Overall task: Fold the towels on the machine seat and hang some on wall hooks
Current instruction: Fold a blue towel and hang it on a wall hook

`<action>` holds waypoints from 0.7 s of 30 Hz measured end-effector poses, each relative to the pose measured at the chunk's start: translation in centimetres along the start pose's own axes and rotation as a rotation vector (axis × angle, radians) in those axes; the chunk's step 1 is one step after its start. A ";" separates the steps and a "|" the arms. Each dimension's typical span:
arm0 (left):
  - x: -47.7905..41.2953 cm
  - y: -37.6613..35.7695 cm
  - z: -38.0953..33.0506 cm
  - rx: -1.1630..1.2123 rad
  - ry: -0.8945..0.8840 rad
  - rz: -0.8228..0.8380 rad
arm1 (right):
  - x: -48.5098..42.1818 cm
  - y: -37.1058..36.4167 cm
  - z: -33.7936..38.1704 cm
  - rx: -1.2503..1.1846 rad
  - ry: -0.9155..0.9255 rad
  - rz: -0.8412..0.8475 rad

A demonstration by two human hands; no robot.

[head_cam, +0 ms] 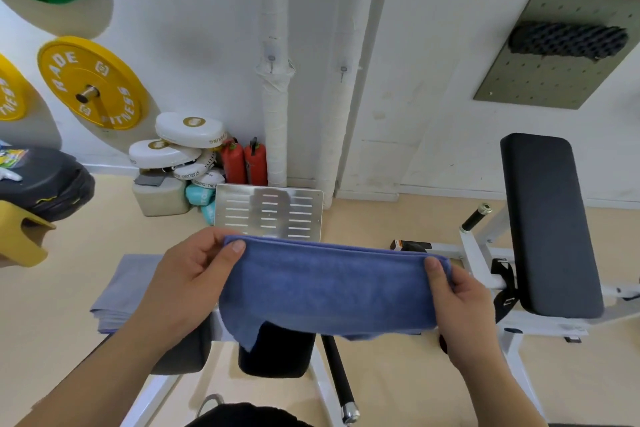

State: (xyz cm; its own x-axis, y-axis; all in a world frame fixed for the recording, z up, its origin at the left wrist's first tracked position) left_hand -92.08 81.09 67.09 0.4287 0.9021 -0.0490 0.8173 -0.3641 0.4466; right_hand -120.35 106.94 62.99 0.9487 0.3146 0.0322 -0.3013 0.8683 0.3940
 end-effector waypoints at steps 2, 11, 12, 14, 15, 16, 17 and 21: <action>-0.6 -0.7 1.3 -0.018 0.072 -0.010 | -0.1 -0.7 -0.7 -0.022 -0.060 0.026; -0.5 -3.4 3.9 0.036 0.304 -0.028 | 2.1 -4.3 -1.9 -0.258 -0.321 0.140; 0.1 -4.1 4.1 0.059 0.327 -0.003 | 2.8 -5.0 -1.2 -0.251 -0.313 0.174; 1.3 -5.8 3.9 0.107 0.334 0.049 | 4.3 -6.4 -0.3 -0.203 -0.269 0.224; 2.0 -6.7 3.3 0.125 0.309 0.074 | 5.1 -7.1 0.0 -0.166 -0.239 0.234; 2.6 -7.5 2.5 0.139 0.272 0.093 | 5.9 -7.7 0.5 -0.111 -0.198 0.247; 3.4 -8.4 1.6 0.143 0.230 0.117 | 6.7 -8.5 1.0 -0.053 -0.139 0.268; 5.8 -11.0 -0.2 0.133 0.117 0.196 | 9.1 -10.2 2.6 -0.039 0.032 0.296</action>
State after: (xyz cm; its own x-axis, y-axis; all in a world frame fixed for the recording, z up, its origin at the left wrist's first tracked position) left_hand -98.68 90.39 62.10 0.5425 0.8293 0.1341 0.7699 -0.5547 0.3156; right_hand -108.36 99.92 61.68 0.8159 0.5673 0.1113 -0.5681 0.7510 0.3365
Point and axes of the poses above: each hand's wrist, its own x-axis away from the middle knuckle, its own y-axis out of the back of the hand, z = x × y, the point moved 8 cm from there along -x, towards the middle knuckle, and after that the axes turned 7 degrees about -z, right-handed, at the moved point
